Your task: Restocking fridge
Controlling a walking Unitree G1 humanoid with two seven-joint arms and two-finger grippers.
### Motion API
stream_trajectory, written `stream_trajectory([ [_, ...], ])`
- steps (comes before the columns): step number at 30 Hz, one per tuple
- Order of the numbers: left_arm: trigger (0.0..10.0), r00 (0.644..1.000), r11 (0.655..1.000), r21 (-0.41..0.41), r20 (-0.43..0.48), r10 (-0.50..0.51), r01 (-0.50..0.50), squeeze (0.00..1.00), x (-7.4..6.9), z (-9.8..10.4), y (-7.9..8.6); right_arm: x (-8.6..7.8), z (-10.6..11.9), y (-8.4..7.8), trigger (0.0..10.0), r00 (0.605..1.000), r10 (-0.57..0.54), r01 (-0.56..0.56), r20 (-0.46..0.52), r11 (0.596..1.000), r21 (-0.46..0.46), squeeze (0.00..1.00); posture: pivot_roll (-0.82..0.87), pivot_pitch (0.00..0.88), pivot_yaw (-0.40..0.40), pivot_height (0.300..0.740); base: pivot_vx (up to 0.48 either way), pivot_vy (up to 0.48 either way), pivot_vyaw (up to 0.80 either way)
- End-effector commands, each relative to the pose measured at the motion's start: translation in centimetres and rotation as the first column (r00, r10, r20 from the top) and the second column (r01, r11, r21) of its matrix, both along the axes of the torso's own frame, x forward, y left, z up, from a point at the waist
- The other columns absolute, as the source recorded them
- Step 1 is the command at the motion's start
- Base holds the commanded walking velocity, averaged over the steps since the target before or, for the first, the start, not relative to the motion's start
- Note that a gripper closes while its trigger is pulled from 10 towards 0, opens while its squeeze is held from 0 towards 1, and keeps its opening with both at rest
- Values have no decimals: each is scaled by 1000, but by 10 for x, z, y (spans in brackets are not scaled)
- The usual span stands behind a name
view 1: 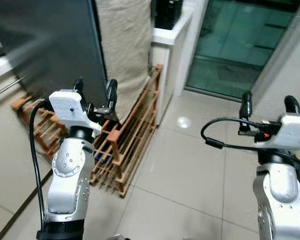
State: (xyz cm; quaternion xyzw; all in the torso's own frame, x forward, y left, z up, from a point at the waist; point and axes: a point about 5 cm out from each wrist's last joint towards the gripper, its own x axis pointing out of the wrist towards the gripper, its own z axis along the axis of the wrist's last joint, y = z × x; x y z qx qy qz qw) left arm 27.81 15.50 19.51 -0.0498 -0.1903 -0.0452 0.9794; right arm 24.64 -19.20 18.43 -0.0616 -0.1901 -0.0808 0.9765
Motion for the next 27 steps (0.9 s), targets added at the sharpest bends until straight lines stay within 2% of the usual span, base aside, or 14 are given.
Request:
stream_trajectory([
  [1,10000,1000,1000,-5,8,10,-10,0,5,6,0,6,2,1,10000,1000,10,-10,-3,1000,-22,78,-119,0,-4,740,394,270,0],
  [8,10000,1000,1000,-11,14,13,-13,0,11,10,-3,18,6,-1,10000,1000,26,-26,0,999,-19,78,-110,0,-13,740,395,270,0],
  [10,10000,1000,1000,-3,3,-22,22,0,13,10,-8,18,4,-1,10000,999,36,-36,-12,999,-12,86,-108,0,-14,740,446,0,0],
  [13,10000,993,993,58,-49,-104,106,0,18,4,-21,17,-5,1,10000,997,58,-57,-53,998,24,82,-112,0,-10,740,0,0,0],
  [16,10000,986,987,65,-83,-144,149,0,22,0,-27,17,-11,0,10000,996,53,-50,-78,998,36,86,-116,0,-5,740,0,0,0],
  [23,10000,984,986,63,-97,-149,155,0,23,-3,-26,14,-17,-4,10000,995,31,-30,-97,999,16,94,-128,0,9,740,0,0,-686],
  [27,10000,981,988,33,-130,-144,150,0,27,-8,-25,16,-19,-6,10000,994,21,-20,-105,1000,12,90,-126,0,7,740,0,0,0],
])
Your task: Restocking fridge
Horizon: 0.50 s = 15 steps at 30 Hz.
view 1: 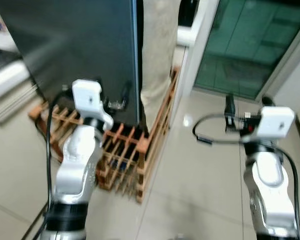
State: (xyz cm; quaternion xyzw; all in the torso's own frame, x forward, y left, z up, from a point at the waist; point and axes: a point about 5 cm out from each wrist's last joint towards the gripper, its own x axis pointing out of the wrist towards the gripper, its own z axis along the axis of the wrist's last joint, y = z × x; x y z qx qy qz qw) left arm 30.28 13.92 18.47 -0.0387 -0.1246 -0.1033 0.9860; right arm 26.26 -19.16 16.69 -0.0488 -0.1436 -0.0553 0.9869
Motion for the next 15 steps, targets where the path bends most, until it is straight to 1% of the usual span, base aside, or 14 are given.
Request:
stream_trajectory([
  [1,10000,1000,1000,0,-12,-27,27,0,4,1,-10,0,-2,-6,10000,1000,-29,28,-8,999,-15,90,-125,0,8,740,0,0,0],
  [3,10000,999,1000,8,-26,-25,25,0,5,-1,-11,1,-2,-6,10000,1000,-27,27,-9,1000,-15,90,-125,0,8,740,0,0,0],
  [5,10000,999,1000,10,-37,-26,26,0,7,-3,-12,2,-3,-6,10000,1000,-27,27,-14,999,-18,86,-125,0,8,740,0,0,-550],
  [7,10000,998,999,12,-57,-30,31,0,9,-7,-11,2,-9,-9,10000,999,-36,36,-36,999,-15,90,-127,0,16,740,0,0,-788],
  [12,10000,996,999,39,-82,-33,37,0,7,-14,-8,1,-14,-12,10000,997,-56,55,-45,998,-22,90,-129,0,25,740,0,0,-774],
  [15,10000,994,997,58,-105,-43,50,0,5,-20,-9,0,-18,-11,10000,997,-55,54,-57,998,-24,90,-128,0,30,740,0,0,0],
])
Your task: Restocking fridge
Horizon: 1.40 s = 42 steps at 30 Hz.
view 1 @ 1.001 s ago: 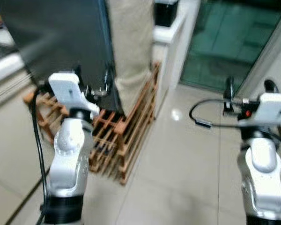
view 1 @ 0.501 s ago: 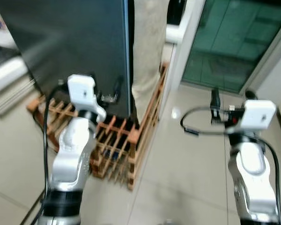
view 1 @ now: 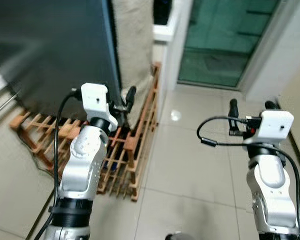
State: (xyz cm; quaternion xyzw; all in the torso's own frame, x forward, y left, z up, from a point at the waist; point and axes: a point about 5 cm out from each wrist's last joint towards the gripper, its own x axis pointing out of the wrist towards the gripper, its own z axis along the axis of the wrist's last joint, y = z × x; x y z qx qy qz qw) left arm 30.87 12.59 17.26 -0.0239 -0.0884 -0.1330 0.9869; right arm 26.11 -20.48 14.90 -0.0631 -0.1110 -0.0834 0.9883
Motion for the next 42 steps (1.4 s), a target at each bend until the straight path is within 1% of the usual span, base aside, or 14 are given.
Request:
stream_trajectory([
  [1,10000,999,1000,20,-37,8,-7,0,0,-8,4,2,-1,3,10000,1000,10,-10,4,1000,-5,86,-128,0,31,740,0,0,0],
  [6,10000,999,1000,7,-38,16,-16,0,4,-6,4,2,-3,8,10000,1000,19,-19,2,1000,2,90,-128,0,42,740,0,0,0],
  [8,10000,999,999,1,-22,36,-36,0,5,-4,6,2,-3,9,10000,1000,22,-22,4,1000,3,90,-127,0,45,740,0,0,0],
  [11,10000,999,999,-15,-2,32,-32,0,4,1,6,4,2,10,10000,999,28,-27,27,1000,-14,86,-129,0,46,740,480,0,0],
  [16,10000,1000,1000,-20,3,23,-23,0,4,2,3,4,8,10,10000,998,30,-28,50,999,-25,90,-131,0,44,740,480,0,0],
  [18,10000,1000,999,-35,12,11,-10,0,3,4,1,4,9,9,10000,998,29,-27,54,999,-26,90,-131,0,44,740,480,0,0],
  [21,10000,1000,999,-35,13,5,-4,0,3,4,0,4,9,9,10000,998,28,-27,55,999,-26,90,-131,0,44,740,480,0,0],
  [29,10000,1000,999,-51,15,11,-10,0,3,4,1,7,11,11,10000,998,28,-26,53,999,-26,98,-132,0,39,740,0,0,0],
  [42,10000,1000,998,-54,15,14,-13,0,3,4,1,8,11,13,10000,998,38,-37,54,999,-19,102,-127,0,38,740,0,0,0],
])
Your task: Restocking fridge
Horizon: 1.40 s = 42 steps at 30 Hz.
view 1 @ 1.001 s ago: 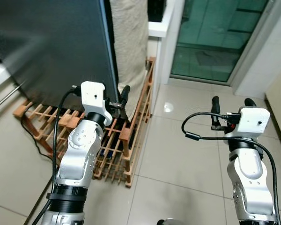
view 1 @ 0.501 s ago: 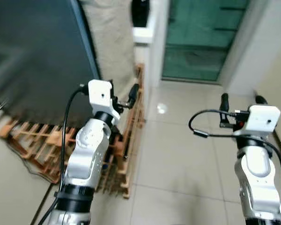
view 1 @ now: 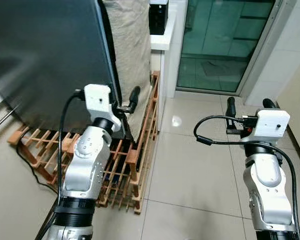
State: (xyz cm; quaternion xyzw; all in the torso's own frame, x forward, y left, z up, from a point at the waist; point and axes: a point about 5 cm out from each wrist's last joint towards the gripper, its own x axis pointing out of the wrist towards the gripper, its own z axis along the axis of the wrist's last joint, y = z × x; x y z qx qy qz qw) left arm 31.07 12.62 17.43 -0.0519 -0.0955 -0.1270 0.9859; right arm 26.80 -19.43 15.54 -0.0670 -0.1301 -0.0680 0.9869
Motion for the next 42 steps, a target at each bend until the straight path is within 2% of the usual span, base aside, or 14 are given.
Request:
stream_trajectory([
  [1,10000,1000,1000,4,9,7,-7,0,1,2,1,1,5,2,10000,1000,6,-6,19,1000,-4,102,-127,0,38,740,0,0,0],
  [42,10000,1000,1000,4,9,7,-7,0,1,2,1,1,5,2,10000,1000,6,-6,19,1000,-4,102,-127,0,38,740,0,0,0],
])
